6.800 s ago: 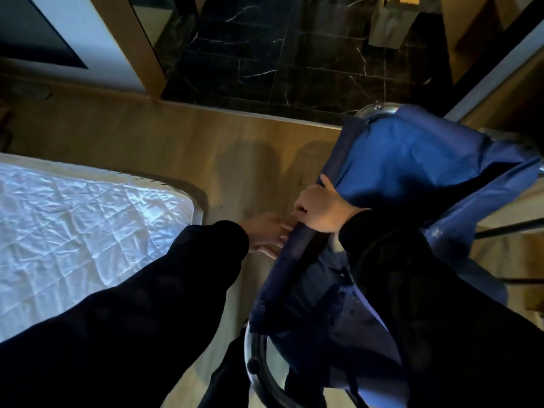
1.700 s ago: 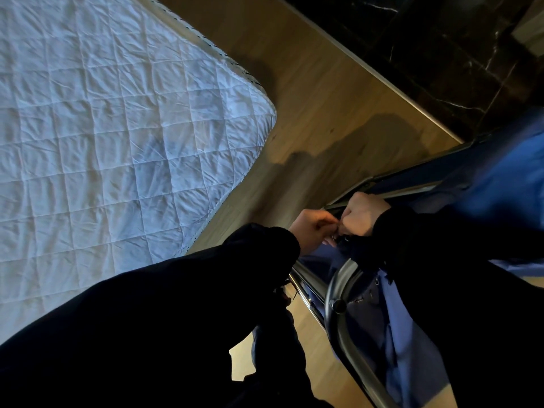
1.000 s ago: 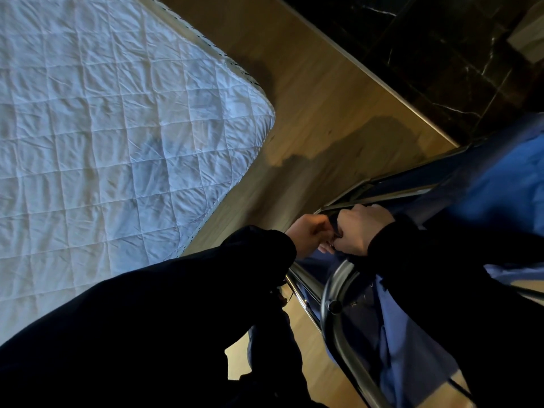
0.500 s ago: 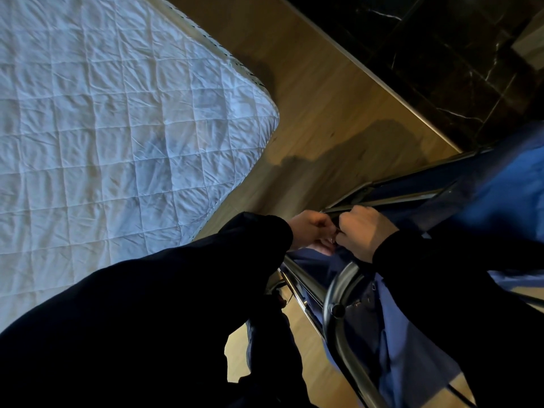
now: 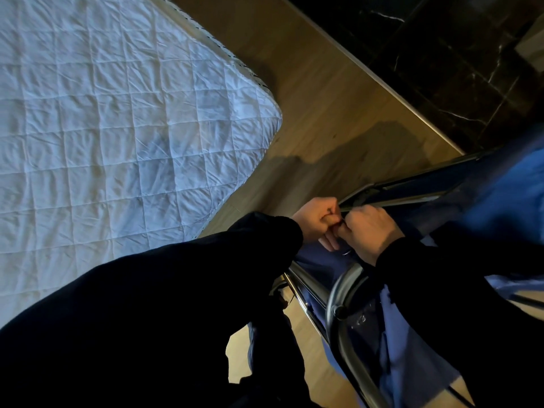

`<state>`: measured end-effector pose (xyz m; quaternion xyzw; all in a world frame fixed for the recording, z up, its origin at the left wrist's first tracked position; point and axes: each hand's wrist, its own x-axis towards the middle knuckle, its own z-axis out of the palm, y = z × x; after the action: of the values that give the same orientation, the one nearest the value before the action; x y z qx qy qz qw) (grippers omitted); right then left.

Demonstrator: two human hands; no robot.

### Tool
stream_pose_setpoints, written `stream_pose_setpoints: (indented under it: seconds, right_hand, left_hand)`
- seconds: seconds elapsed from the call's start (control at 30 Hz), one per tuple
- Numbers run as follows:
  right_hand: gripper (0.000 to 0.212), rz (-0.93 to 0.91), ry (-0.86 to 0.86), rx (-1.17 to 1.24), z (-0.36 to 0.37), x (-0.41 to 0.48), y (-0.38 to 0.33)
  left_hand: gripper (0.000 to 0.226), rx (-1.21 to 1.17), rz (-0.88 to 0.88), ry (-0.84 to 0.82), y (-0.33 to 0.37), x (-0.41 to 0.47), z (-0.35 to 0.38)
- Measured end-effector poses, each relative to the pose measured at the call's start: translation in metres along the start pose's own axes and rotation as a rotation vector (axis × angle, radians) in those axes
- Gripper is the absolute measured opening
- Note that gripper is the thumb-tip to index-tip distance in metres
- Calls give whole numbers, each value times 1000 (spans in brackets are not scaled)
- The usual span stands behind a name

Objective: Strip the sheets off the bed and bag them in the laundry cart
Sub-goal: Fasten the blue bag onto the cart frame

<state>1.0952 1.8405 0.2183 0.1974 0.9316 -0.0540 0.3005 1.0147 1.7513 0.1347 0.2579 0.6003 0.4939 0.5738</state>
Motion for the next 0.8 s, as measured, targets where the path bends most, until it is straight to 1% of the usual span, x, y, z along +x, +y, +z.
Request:
stream_pose_setpoints:
  seconds: [0.1, 0.23, 0.3, 0.37, 0.47, 0.57, 0.6, 0.67, 0.73, 0.8]
  right_hand:
    - [35, 26, 69, -5, 3, -3, 3]
    - [31, 85, 129, -33, 1, -8, 5]
    - [27, 103, 162, -30, -4, -13, 9]
    - [22, 133, 263, 17, -6, -22, 18]
    - [18, 218, 424, 137, 1, -40, 29]
    - [31, 357, 604, 227, 16, -57, 33]
    - [33, 397, 653, 276, 20, -62, 35]
    - [27, 501, 720, 433, 26, -72, 38]
    - [20, 614, 719, 590, 34, -80, 44]
    - [18, 725, 735, 719, 46, -89, 53]
  left_hand:
    - [24, -16, 0, -41, 6, 1, -5]
    - [25, 36, 21, -77, 14, 5, -7]
    - [25, 67, 39, -62, 21, 6, -6]
    - [23, 96, 82, -34, 32, 8, 0]
    - [7, 203, 192, 19, 52, 14, 13]
    - [4, 295, 273, -23, 75, 20, 31]
    - [5, 329, 291, -49, 82, 22, 38]
    - [6, 384, 323, -92, 94, 29, 57]
    - [7, 429, 330, -120, 102, 36, 77]
    - [8, 490, 323, -173, 111, 41, 95]
